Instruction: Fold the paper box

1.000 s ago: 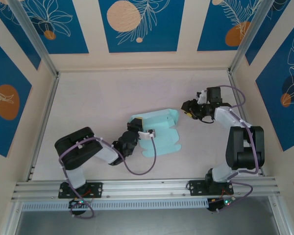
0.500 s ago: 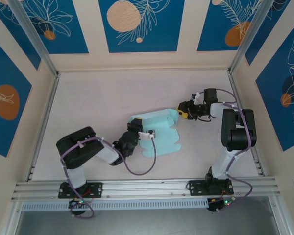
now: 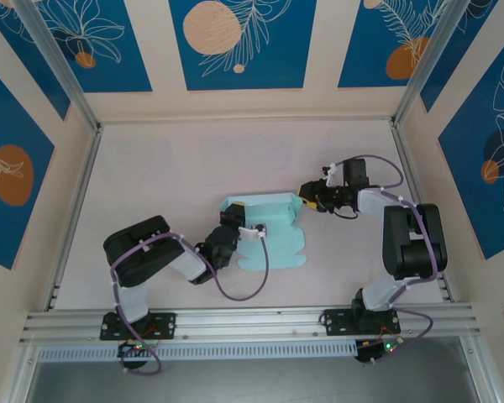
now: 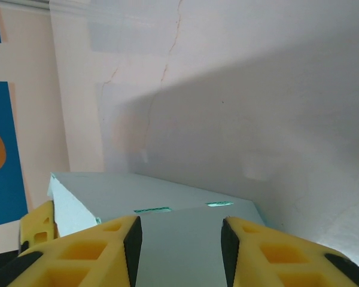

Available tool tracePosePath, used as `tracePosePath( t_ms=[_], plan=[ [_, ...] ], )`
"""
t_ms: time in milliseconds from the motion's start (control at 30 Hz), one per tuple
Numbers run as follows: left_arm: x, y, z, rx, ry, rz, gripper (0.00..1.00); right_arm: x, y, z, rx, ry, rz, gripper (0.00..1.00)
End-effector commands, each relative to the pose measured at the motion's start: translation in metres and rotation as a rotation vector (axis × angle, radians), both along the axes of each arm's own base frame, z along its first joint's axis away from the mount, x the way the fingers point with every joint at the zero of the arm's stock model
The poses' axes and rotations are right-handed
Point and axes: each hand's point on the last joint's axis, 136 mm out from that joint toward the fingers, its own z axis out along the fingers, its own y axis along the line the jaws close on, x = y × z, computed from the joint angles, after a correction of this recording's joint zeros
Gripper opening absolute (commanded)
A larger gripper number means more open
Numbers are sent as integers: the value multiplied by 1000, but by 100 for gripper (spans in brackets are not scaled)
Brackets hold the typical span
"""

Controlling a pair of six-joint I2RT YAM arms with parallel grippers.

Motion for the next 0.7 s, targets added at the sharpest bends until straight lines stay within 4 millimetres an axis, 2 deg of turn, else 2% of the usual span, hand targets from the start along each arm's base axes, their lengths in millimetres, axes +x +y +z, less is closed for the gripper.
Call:
tracePosePath(
  t_ms=[0, 133, 333, 667],
  plan=[
    [-1, -2, -7, 25, 5, 9, 10, -10, 2, -11, -42, -12, -5, 41],
    [-1, 0, -10, 33, 6, 16, 10, -13, -5, -25, -63, 11, -60, 39],
    [-1, -2, -11, 40, 5, 9, 10, -19, -8, -23, -86, -5, -62, 39],
    [0, -2, -14, 50, 6, 13, 10, -53, -7, -21, -172, -83, -62, 39]
  ],
)
